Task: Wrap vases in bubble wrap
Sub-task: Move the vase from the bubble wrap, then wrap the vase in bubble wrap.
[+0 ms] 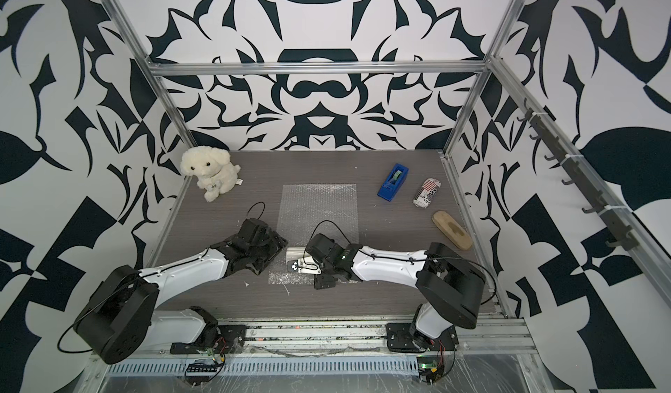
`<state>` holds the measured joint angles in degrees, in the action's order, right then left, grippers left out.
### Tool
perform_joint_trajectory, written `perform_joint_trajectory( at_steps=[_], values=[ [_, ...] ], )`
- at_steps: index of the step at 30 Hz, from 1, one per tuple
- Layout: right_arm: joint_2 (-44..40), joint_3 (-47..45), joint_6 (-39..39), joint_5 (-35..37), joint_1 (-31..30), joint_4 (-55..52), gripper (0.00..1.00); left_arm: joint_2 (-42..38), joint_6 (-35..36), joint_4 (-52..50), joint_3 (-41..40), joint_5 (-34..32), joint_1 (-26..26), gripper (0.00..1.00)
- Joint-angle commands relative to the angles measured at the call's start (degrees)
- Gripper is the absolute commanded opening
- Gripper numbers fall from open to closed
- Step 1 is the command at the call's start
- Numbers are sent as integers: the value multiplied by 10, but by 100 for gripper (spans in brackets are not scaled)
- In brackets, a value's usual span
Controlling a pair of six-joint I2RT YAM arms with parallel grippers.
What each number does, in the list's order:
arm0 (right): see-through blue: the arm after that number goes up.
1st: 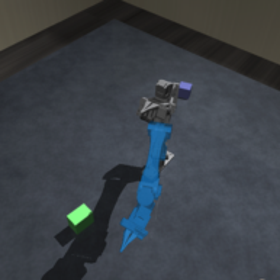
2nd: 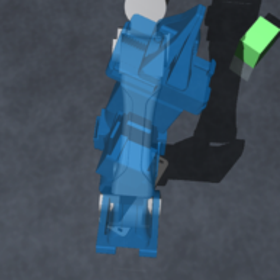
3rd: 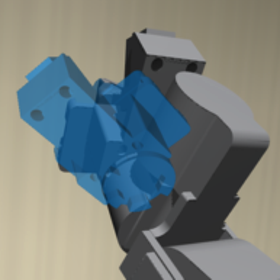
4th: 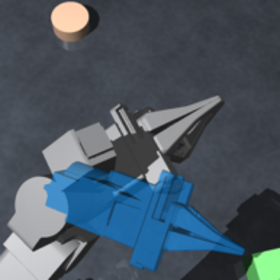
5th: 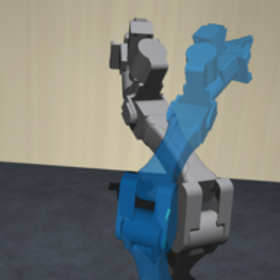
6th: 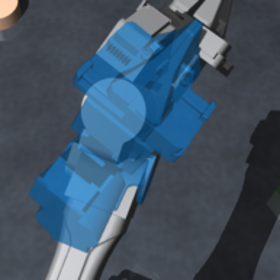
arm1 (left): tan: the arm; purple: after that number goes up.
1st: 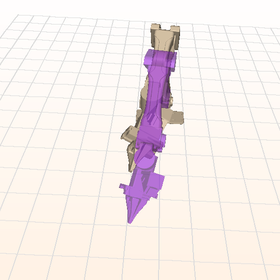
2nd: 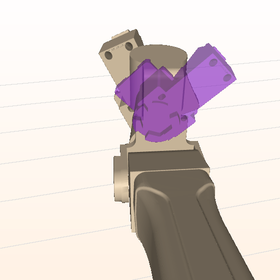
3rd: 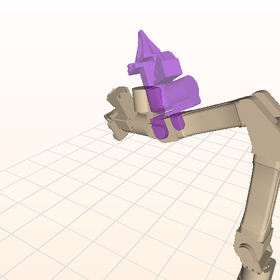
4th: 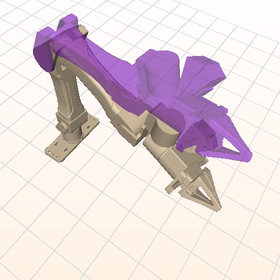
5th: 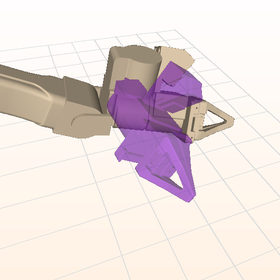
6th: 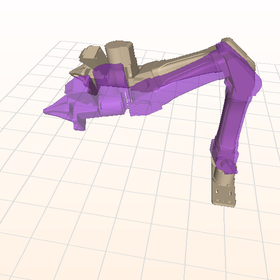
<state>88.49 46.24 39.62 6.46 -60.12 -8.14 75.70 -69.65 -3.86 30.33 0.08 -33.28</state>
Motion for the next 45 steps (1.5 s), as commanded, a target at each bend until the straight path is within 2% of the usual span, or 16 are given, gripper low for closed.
perform_joint_trajectory(
  at_steps=[1,6,15,23,27,29,32,34,35,36,37,40,45],
  values=[
    [-18,-23,1,57,-24,42,100,0,7,-23,-17,5,2,80],
    [-14,-34,-17,102,-35,57,100,2,7,-24,-16,3,1,80],
    [-29,-48,-22,129,-47,74,100,12,7,-17,-15,8,1,80],
    [-73,-44,-40,150,-57,81,100,20,7,-12,-14,11,2,80],
    [-111,-48,-54,141,-70,34,100,21,7,-15,-12,11,1,80],
    [-128,-52,-68,141,-86,9,89,18,7,-17,-12,11,1,80],
    [-141,-77,-77,144,-117,3,79,11,8,-19,-12,7,1,80],
    [-136,-92,-74,137,-129,-2,69,7,12,-20,-11,6,2,80],
    [-133,-94,-72,133,-132,-7,60,5,15,-22,-9,5,2,81],
    [-126,-94,-71,130,-133,-14,41,3,18,-25,-8,5,1,81],
    [-117,-92,-71,130,-134,-24,33,2,22,-27,-7,4,1,81],
    [-88,-88,-71,147,-134,-33,46,-5,30,-33,-5,3,1,82],
    [-56,-85,-57,150,-134,-19,47,-21,38,-38,-6,-1,1,83]
  ],
)
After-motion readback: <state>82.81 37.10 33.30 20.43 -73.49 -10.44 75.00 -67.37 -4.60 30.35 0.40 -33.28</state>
